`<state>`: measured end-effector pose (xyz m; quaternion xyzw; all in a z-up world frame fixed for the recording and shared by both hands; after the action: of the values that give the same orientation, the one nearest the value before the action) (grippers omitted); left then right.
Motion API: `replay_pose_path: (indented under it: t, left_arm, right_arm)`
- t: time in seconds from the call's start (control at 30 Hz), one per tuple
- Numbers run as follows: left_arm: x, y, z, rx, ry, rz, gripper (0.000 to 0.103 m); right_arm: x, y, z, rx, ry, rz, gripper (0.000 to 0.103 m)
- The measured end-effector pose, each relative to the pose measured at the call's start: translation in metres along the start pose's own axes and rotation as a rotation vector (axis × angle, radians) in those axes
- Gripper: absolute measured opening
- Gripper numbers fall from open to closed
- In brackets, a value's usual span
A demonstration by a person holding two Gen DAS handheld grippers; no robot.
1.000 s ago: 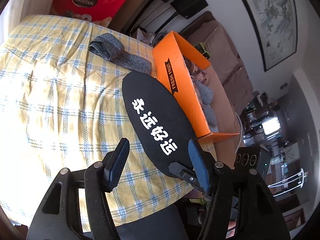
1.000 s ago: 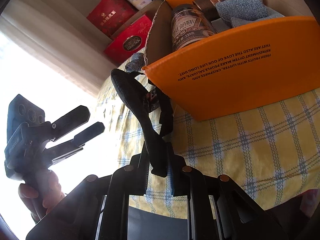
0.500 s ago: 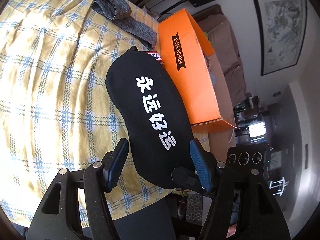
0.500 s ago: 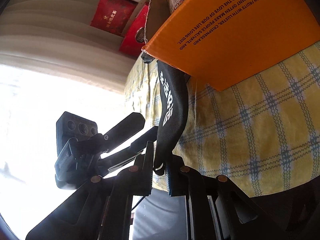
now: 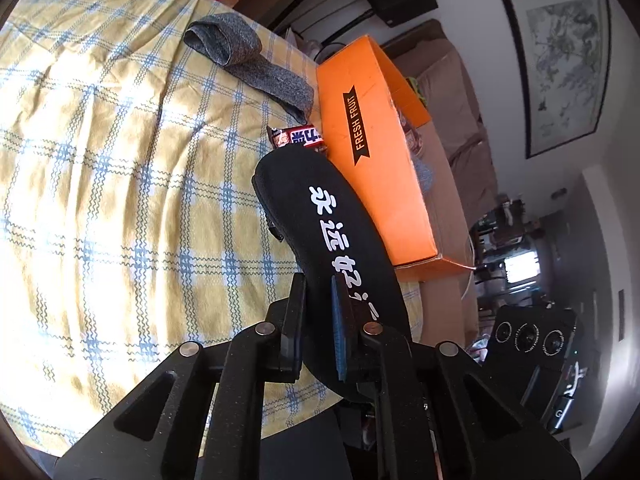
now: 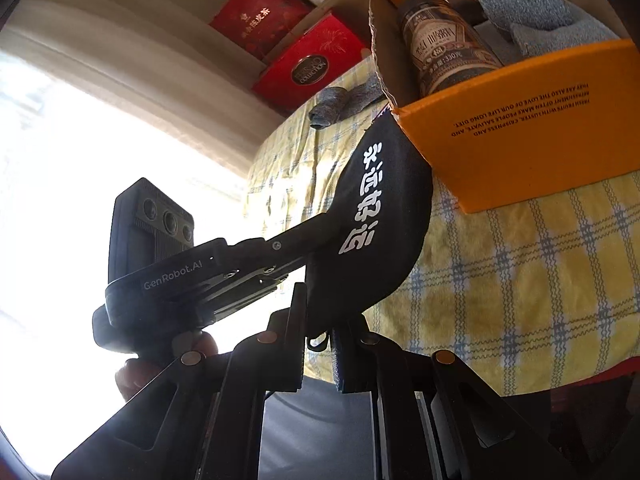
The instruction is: Organize objects
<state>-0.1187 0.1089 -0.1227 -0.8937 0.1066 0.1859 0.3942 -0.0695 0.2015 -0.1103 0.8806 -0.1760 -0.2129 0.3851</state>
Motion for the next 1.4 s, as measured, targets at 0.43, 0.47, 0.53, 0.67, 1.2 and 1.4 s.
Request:
replay_pose_path:
  t: [0.43,0.47,0.53,0.67,1.2,1.4]
  left_arm:
    - [-0.045,-0.049,-0.057,0.004,-0.14,0.129,0.009]
    - [-0.049,-0.053,-0.058,0.005,-0.142,0.136,0.009]
    - [-0.056,-0.062,-0.059,0.0,-0.147,0.159,0.009]
    - [-0.069,-0.083,-0.051,0.002,-0.147,0.192,0.009]
    - [-0.099,-0.155,0.065,-0.003,-0.002,0.344,0.009]
    - [-0.102,-0.158,0.107,-0.054,0.069,0.386,0.009]
  right_arm:
    - [-0.016,0.05,-0.042,-0.038,-0.075,-0.124,0.011]
    - [-0.021,0.055,-0.043,-0.04,-0.081,-0.128,0.011]
    - [-0.027,0.059,-0.05,-0.036,-0.092,-0.139,0.011]
    - [-0.044,0.065,-0.058,-0.024,-0.111,-0.157,0.011]
    - [-0.111,-0.011,-0.122,0.096,-0.175,-0.085,0.011]
    - [-0.13,-0.042,-0.113,0.162,-0.18,-0.058,0.011]
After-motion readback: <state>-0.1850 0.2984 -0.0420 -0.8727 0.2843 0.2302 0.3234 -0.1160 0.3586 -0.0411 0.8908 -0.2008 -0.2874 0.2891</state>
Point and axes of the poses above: each gripper's, at about its wrist camera, not at the fingertips, and z roughly the way its jaws point, y to its left, x to its underside, the point moved 7 cm from there along z, roughly the way its jaws point, and after that the axes turned 12 degrees about z, right-handed, at the moved point
